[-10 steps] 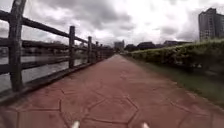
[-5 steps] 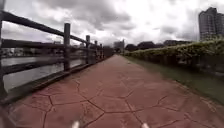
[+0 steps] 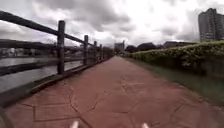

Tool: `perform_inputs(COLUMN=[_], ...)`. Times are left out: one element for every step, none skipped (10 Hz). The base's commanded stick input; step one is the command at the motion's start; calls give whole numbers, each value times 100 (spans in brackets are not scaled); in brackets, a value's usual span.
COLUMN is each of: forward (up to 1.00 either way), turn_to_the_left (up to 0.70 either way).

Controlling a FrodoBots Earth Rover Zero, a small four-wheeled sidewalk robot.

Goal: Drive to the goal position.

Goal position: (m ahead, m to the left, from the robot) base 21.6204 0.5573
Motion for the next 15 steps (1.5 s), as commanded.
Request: perform_inputs(forward=[70, 70, 70, 70, 70, 70, 70, 70, 70, 70, 70, 70, 70, 70, 70], turn_to_the_left=[0, 0, 0, -15, -33, -35, -35, -29, -17, -6, 0, 0, 0, 0, 0])
